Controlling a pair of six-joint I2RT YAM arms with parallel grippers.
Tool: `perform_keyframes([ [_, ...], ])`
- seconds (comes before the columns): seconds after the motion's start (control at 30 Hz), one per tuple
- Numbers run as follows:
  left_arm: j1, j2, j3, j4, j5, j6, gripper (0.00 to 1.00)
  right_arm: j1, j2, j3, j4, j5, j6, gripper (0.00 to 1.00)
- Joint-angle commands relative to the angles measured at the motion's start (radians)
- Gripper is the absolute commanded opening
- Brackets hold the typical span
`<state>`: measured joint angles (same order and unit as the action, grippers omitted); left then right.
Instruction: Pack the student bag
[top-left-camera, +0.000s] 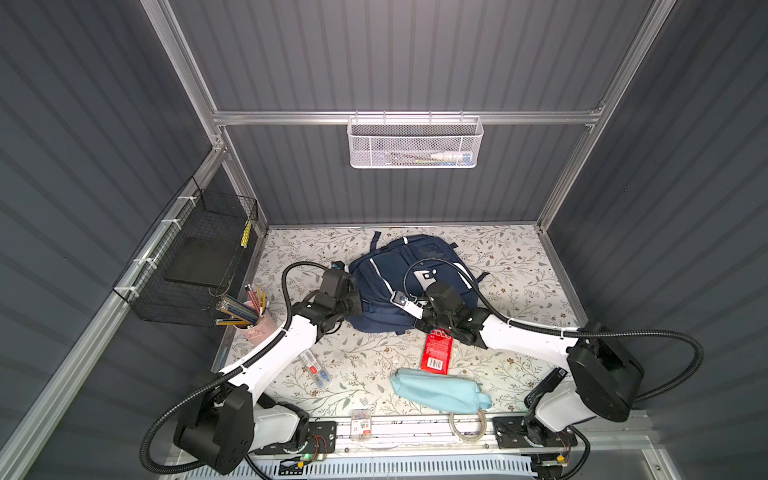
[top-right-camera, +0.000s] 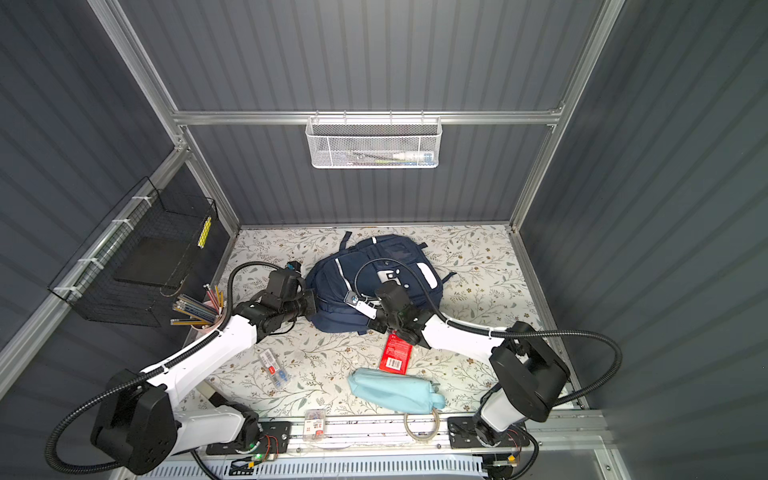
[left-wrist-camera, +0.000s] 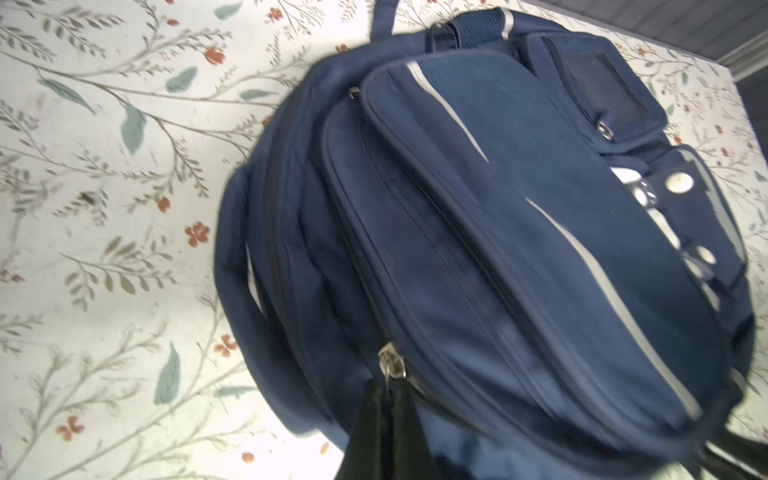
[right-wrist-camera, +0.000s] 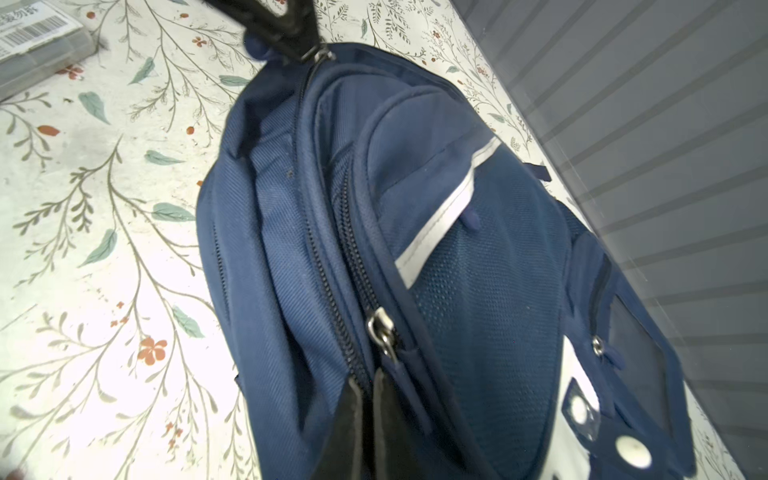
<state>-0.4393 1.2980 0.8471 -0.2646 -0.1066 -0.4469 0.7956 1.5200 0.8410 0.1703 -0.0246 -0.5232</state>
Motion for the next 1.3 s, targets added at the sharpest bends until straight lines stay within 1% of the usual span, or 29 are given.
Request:
perform_keyframes([
  [0.0, 0.069, 0.030, 0.037, -0.003, -0.131, 0.045, 0.00, -0.104, -0.009, -0.039, -0.042, 0.134, 0.005, 0.00],
  [0.07, 0.066, 0.022, 0.046, 0.003, -0.050, 0.045, 0.00, -0.169, -0.010, -0.050, -0.025, 0.145, 0.039, 0.00],
  [0.1, 0.046, 0.011, 0.046, 0.000, -0.030, 0.041, 0.00, -0.198, -0.014, -0.056, -0.011, 0.155, 0.055, 0.00],
  [0.13, 0.014, 0.001, 0.049, -0.013, -0.033, 0.040, 0.00, -0.215, -0.017, -0.059, 0.000, 0.163, 0.061, 0.00],
  [0.2, -0.095, -0.013, 0.066, -0.056, -0.070, 0.030, 0.00, -0.225, -0.033, -0.069, 0.020, 0.182, 0.051, 0.00],
  [0.23, -0.138, -0.018, 0.067, -0.062, -0.063, 0.016, 0.00, -0.226, -0.046, -0.073, 0.024, 0.178, 0.050, 0.00],
  [0.27, -0.176, -0.024, 0.058, -0.051, -0.032, -0.015, 0.00, -0.224, -0.067, -0.077, 0.022, 0.164, 0.065, 0.04],
  [0.3, -0.205, -0.030, 0.046, -0.036, -0.002, -0.042, 0.00, -0.222, -0.093, -0.078, 0.013, 0.143, 0.088, 0.14],
  [0.33, -0.243, -0.037, 0.033, -0.021, 0.008, -0.073, 0.00, -0.219, -0.127, -0.077, -0.008, 0.101, 0.123, 0.29],
  [0.37, -0.286, -0.039, 0.029, -0.020, -0.007, -0.097, 0.00, -0.209, -0.171, -0.082, -0.022, 0.059, 0.161, 0.36],
  [0.43, -0.353, -0.035, 0.029, -0.018, -0.033, -0.127, 0.00, -0.175, -0.245, -0.123, 0.016, -0.009, 0.219, 0.45],
  [0.5, -0.385, -0.023, 0.029, 0.004, -0.039, -0.142, 0.00, -0.103, -0.284, -0.155, 0.046, -0.011, 0.198, 0.49],
  [0.57, -0.388, -0.007, 0.033, 0.024, -0.031, -0.147, 0.00, -0.046, -0.282, -0.151, 0.039, 0.004, 0.163, 0.51],
  [0.67, -0.390, 0.006, 0.056, 0.028, -0.030, -0.136, 0.00, -0.033, -0.221, -0.103, -0.002, -0.036, 0.156, 0.53],
  [0.73, -0.391, 0.005, 0.065, 0.030, -0.024, -0.132, 0.00, -0.022, -0.169, -0.049, -0.063, -0.036, 0.136, 0.53],
  [0.83, -0.390, -0.007, 0.048, 0.048, -0.033, -0.141, 0.00, -0.018, -0.108, -0.012, -0.092, -0.045, 0.118, 0.53],
  [0.9, -0.388, -0.008, 0.026, 0.068, -0.035, -0.155, 0.00, -0.017, -0.083, -0.003, -0.092, -0.053, 0.129, 0.52],
  [1.07, -0.388, 0.010, 0.016, 0.087, -0.017, -0.164, 0.00, -0.004, -0.045, -0.007, -0.058, -0.135, 0.184, 0.54],
  [1.1, -0.389, 0.010, 0.017, 0.091, -0.016, -0.164, 0.00, 0.001, -0.035, -0.007, -0.047, -0.128, 0.185, 0.54],
  [1.13, -0.388, 0.006, 0.018, 0.092, -0.015, -0.164, 0.00, 0.006, -0.017, -0.006, -0.045, -0.102, 0.177, 0.52],
  [1.17, -0.388, -0.001, 0.024, 0.084, -0.013, -0.162, 0.00, 0.007, 0.004, 0.004, -0.056, -0.063, 0.165, 0.46],
  [1.2, -0.388, -0.011, 0.022, 0.085, -0.012, -0.164, 0.00, 0.007, 0.018, 0.015, -0.076, -0.019, 0.156, 0.36],
  [1.23, -0.379, -0.025, 0.008, 0.104, -0.005, -0.171, 0.00, 0.002, 0.020, 0.014, -0.085, 0.022, 0.151, 0.20],
  [1.27, -0.357, -0.039, -0.016, 0.132, 0.017, -0.186, 0.00, -0.010, 0.009, -0.010, -0.060, 0.025, 0.146, 0.10],
])
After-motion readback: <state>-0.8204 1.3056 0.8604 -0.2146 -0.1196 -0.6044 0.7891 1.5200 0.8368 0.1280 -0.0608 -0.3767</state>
